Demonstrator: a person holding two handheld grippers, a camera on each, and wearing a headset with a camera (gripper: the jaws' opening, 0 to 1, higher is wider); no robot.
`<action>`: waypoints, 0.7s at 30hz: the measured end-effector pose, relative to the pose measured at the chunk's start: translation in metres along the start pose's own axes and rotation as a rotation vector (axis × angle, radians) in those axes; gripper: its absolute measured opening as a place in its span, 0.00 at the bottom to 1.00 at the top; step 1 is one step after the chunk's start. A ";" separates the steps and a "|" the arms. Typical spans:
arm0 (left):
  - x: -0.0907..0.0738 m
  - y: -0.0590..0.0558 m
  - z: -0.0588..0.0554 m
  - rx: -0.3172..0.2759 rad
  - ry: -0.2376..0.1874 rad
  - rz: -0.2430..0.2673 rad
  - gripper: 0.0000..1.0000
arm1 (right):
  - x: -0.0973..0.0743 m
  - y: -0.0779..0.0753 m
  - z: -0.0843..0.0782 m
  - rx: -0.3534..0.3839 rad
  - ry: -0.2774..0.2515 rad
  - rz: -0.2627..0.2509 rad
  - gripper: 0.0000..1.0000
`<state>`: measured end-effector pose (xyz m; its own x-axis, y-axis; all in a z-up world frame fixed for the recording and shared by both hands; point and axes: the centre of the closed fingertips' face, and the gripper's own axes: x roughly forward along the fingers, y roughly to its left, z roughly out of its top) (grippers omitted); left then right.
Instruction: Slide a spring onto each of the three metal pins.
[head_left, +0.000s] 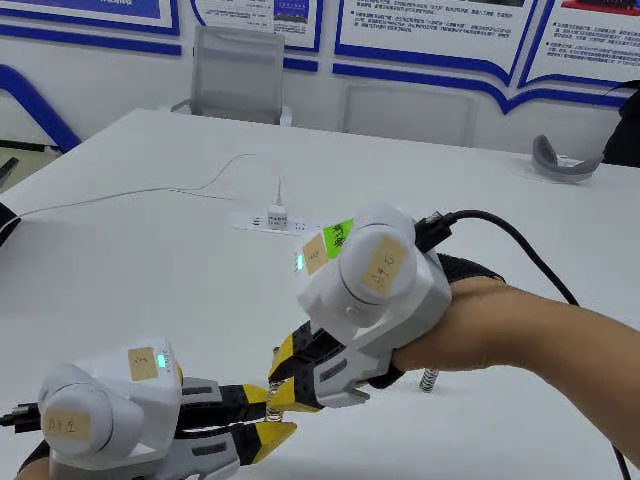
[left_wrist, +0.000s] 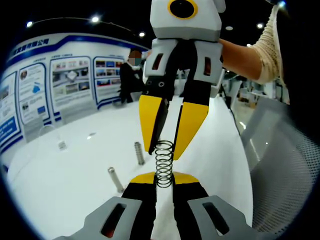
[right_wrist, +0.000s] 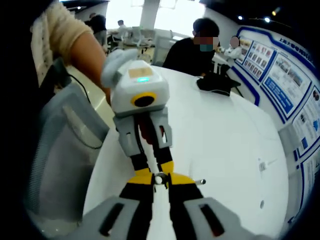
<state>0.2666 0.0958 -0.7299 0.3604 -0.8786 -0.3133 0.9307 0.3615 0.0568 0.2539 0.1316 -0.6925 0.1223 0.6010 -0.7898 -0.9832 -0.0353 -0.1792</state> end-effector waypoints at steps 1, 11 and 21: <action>0.000 0.000 0.001 -0.001 -0.003 0.000 0.11 | 0.000 0.000 0.000 0.002 0.002 0.001 0.12; 0.000 0.001 0.002 -0.001 -0.008 0.001 0.11 | 0.007 0.000 -0.008 0.022 0.028 0.011 0.14; 0.000 0.002 0.002 -0.003 -0.007 0.005 0.11 | 0.010 -0.001 -0.008 0.041 0.026 0.014 0.12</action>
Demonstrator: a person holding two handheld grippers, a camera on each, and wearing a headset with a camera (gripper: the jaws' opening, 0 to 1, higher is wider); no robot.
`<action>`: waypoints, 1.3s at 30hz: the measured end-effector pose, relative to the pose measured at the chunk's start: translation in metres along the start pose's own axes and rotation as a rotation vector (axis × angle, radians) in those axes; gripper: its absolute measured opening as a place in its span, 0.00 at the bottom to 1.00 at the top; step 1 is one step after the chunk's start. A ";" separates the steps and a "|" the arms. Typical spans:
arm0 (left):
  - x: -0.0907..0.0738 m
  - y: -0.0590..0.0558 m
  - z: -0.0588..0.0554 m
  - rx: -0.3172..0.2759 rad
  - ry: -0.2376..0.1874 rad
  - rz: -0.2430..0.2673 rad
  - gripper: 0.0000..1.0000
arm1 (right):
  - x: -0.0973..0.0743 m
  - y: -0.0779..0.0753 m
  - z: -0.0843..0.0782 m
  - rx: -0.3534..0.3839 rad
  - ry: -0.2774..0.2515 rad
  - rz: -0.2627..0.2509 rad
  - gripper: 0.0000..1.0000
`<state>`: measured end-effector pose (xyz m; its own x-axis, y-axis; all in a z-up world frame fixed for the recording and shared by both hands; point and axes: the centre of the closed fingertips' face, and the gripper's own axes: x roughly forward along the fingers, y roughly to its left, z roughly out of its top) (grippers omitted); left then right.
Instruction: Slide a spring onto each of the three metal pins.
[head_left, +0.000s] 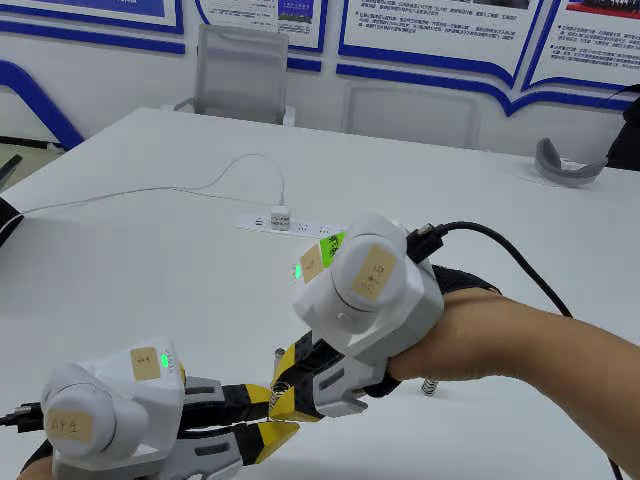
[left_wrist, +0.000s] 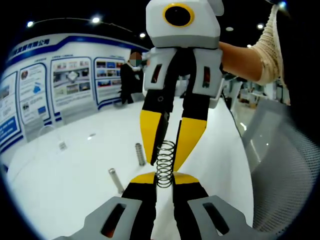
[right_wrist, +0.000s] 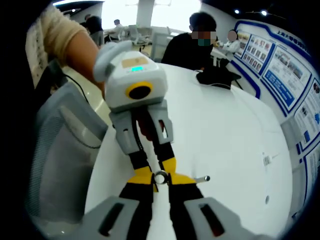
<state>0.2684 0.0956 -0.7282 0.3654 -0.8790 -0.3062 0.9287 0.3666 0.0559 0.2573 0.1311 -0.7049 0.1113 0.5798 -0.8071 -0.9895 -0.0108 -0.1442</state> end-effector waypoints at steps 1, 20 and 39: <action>0.000 0.000 0.000 0.001 0.000 0.002 0.11 | 0.000 0.000 0.000 0.002 0.000 0.000 0.12; -0.008 0.015 -0.009 -0.037 0.010 0.062 0.27 | -0.003 -0.012 0.003 0.025 -0.015 -0.016 0.12; -0.013 0.027 -0.014 -0.098 0.009 0.113 0.48 | -0.015 -0.038 -0.001 0.063 -0.011 -0.083 0.12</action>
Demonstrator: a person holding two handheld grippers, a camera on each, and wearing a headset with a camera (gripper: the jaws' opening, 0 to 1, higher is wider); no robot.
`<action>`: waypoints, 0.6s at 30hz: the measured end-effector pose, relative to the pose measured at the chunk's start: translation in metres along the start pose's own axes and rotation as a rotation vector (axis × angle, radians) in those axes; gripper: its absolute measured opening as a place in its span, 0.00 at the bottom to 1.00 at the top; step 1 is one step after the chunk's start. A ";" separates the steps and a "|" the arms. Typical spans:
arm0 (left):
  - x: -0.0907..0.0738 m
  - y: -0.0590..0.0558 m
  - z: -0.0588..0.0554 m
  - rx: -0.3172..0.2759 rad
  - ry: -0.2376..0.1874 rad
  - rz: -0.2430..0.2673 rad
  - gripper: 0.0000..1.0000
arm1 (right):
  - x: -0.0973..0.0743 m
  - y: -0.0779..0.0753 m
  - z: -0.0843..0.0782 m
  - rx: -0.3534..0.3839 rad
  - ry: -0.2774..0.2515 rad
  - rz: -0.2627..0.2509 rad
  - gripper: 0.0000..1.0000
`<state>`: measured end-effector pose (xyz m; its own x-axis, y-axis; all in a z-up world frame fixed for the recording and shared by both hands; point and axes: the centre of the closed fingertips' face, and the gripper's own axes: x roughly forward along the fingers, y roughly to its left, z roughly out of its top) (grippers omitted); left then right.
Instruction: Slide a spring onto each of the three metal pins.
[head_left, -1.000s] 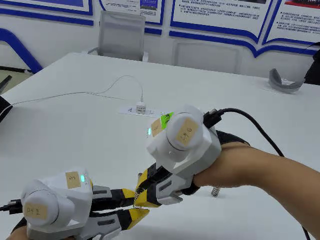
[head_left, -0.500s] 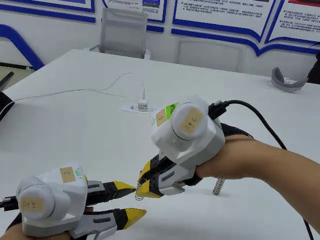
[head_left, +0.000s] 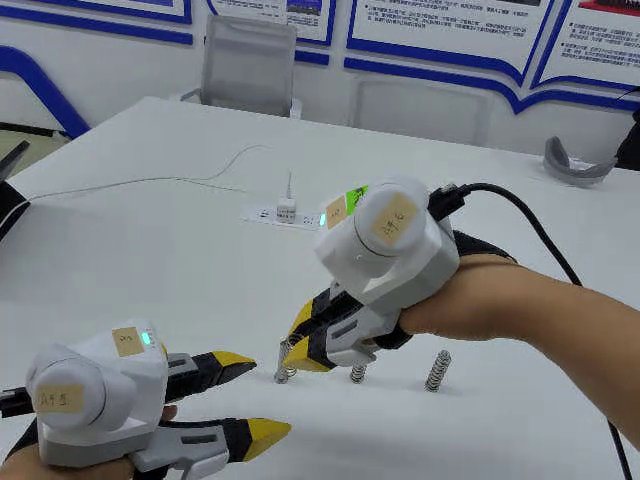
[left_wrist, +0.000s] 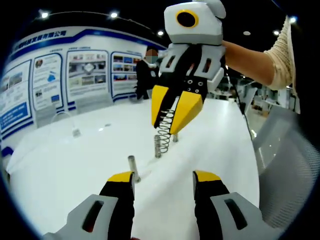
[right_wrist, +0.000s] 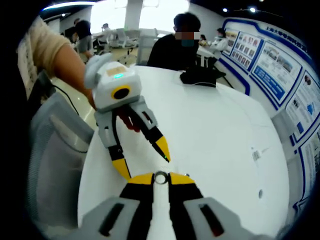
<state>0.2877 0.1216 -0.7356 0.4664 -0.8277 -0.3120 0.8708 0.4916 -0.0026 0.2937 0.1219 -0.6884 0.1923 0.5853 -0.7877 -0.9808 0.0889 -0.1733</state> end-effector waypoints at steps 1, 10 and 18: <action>0.000 0.000 0.000 -0.001 0.000 0.001 0.49 | 0.000 -0.002 0.000 0.003 0.001 -0.003 0.12; -0.001 0.001 -0.002 -0.016 0.000 0.005 0.53 | 0.002 -0.024 -0.001 0.044 -0.004 -0.051 0.12; 0.000 0.001 -0.005 -0.027 0.005 0.004 0.55 | 0.012 -0.041 -0.006 0.086 -0.003 -0.072 0.12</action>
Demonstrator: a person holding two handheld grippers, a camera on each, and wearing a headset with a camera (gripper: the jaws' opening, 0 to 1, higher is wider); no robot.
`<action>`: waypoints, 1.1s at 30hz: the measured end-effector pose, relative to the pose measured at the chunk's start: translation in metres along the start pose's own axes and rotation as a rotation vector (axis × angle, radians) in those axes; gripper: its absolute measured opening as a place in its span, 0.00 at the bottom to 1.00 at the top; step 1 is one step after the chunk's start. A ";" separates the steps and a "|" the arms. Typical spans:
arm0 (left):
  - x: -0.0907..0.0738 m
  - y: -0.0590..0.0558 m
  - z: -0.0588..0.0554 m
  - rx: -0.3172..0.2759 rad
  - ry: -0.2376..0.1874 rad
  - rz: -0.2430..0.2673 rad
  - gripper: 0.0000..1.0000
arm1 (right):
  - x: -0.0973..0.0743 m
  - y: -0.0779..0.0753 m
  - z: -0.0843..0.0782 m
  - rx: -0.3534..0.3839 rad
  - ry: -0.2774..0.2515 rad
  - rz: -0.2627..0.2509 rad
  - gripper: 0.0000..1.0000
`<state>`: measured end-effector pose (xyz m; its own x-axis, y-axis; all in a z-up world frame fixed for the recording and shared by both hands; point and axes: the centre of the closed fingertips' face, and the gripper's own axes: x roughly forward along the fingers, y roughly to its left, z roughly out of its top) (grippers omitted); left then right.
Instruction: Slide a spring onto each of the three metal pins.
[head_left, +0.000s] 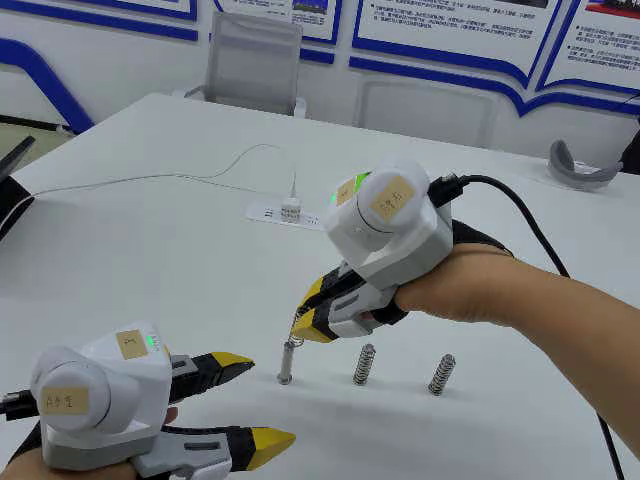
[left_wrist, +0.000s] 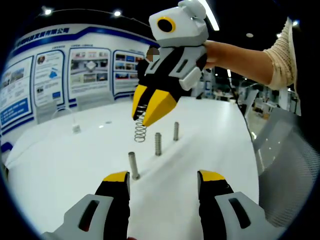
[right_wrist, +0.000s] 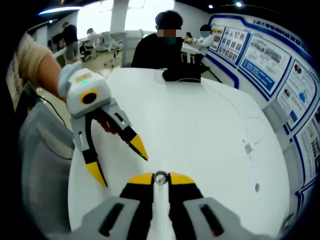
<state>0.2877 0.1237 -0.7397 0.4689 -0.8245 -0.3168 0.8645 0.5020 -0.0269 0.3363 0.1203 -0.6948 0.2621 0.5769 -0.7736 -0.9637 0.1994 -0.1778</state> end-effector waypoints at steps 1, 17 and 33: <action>0.000 0.000 0.000 -0.001 0.001 0.000 0.56 | 0.001 -0.001 -0.001 0.003 0.001 0.000 0.12; 0.001 0.001 -0.003 -0.015 0.004 0.009 0.58 | 0.021 -0.009 -0.009 0.032 0.025 0.002 0.12; -0.001 0.004 -0.005 -0.029 -0.004 0.015 0.57 | 0.032 -0.009 -0.015 0.055 0.045 0.017 0.12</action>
<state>0.2899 0.1282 -0.7441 0.4822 -0.8181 -0.3133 0.8521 0.5211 -0.0495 0.3521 0.1247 -0.7272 0.2423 0.5442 -0.8032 -0.9633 0.2338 -0.1322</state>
